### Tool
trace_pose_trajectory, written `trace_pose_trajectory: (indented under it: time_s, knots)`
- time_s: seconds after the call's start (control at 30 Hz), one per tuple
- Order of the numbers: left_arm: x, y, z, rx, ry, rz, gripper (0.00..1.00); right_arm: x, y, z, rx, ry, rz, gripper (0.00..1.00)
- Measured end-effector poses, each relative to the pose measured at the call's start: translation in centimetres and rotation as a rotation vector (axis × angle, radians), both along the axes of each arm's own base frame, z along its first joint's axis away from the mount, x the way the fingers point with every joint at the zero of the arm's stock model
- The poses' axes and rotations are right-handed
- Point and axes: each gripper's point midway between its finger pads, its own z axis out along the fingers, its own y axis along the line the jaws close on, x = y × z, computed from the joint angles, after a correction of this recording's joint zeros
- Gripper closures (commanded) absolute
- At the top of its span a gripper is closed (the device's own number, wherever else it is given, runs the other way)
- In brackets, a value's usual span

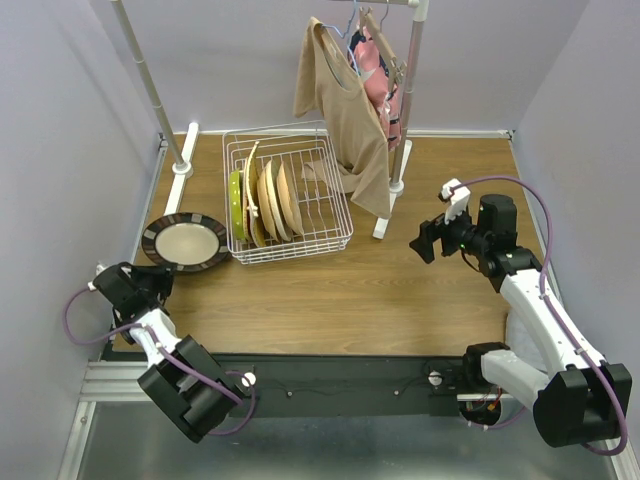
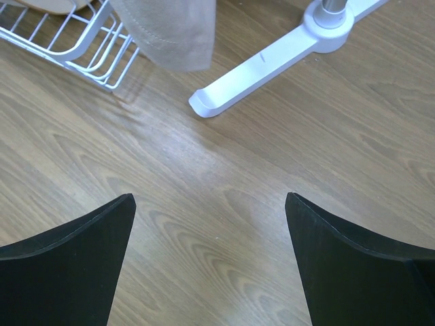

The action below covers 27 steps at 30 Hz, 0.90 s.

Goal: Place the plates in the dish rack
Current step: Grab a plate with the left arm

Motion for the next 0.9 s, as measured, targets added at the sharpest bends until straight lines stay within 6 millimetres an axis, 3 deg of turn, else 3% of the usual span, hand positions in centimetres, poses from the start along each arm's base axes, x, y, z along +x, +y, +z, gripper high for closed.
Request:
trace_pose_trajectory:
  time_s: [0.67, 0.9]
  knots:
    - [1.4, -0.1, 1.4, -0.049, -0.003, -0.073, 1.00, -2.0, 2.0, -0.7, 0.040, 0.052, 0.145, 0.00]
    - [2.1, -0.1, 2.9, -0.079, -0.058, -0.074, 1.00, -2.8, 3.0, -1.0, 0.071, 0.075, 0.216, 0.00]
